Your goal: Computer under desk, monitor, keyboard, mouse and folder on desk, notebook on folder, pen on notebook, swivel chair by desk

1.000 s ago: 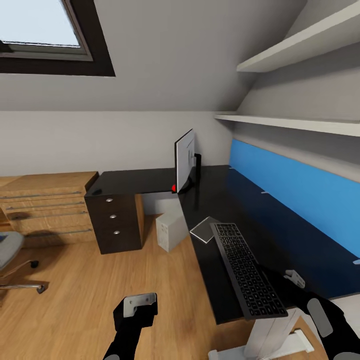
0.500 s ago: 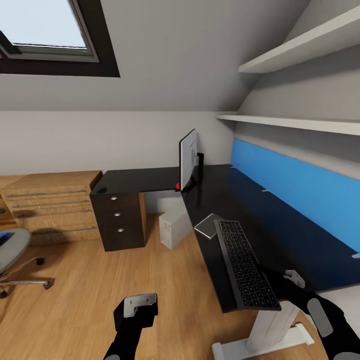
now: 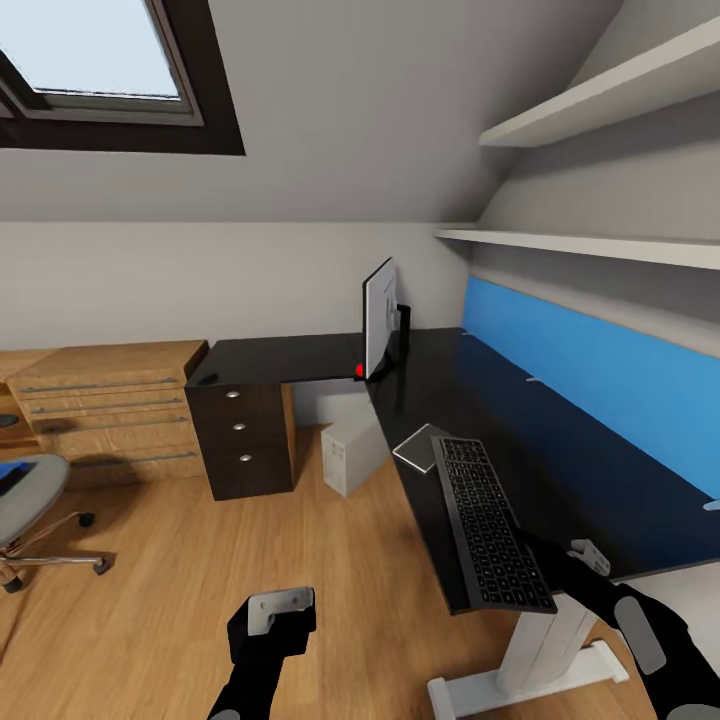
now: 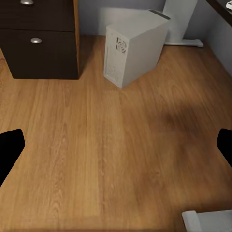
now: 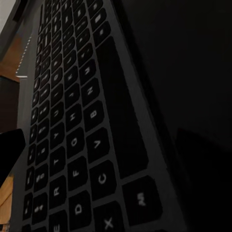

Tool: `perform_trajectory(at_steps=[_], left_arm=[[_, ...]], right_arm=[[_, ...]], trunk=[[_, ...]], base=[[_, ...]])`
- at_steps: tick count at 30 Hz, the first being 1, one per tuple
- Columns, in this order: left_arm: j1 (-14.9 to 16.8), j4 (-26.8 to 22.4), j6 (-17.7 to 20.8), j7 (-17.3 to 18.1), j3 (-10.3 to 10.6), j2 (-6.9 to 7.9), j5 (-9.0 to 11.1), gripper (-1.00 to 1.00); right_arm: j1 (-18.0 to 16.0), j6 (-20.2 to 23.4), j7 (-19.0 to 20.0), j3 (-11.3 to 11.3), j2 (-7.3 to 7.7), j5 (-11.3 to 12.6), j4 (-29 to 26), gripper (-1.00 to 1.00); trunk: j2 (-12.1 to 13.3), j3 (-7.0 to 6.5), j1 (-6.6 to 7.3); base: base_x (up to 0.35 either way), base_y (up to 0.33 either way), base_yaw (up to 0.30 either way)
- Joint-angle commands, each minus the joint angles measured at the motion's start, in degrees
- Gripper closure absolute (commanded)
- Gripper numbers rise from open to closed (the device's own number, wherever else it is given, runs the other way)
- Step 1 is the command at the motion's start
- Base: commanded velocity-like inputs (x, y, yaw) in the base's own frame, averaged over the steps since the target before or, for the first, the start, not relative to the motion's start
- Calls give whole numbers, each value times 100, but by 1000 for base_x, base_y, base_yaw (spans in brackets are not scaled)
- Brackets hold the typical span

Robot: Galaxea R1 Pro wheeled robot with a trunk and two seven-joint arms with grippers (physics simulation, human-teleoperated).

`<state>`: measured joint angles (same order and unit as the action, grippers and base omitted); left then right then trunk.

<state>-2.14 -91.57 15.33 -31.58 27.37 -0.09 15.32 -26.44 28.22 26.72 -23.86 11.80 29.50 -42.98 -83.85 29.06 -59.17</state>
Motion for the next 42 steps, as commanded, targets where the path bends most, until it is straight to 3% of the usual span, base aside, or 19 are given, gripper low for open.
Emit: perform_trajectory(at_steps=[1, 14, 32, 42], left_arm=[[2, -10, 21, -33, 5, 0, 33, -100], [3, -2, 19, -33, 5, 0, 27, -100], [1, -1, 21, -33, 5, 0, 29, -100], [3, 24, 20, -33, 5, 0, 25, -100]], right_arm=[[-1, 52, -2, -14, -2, -13, 1, -100], [-1, 52, -6, -7, -5, -2, 0, -100], [-1, 52, 0, -5, -10, 3, 8, -100], [-1, 52, 0, -5, -2, 3, 7, -100]], trunk=[[-3, 5, 0], [-3, 5, 0], [-3, -54, 0], [-3, -55, 0]], base=[[-5, 4, 0], [-1, 1, 5], [0, 0, 116], [-116, 90, 4]])
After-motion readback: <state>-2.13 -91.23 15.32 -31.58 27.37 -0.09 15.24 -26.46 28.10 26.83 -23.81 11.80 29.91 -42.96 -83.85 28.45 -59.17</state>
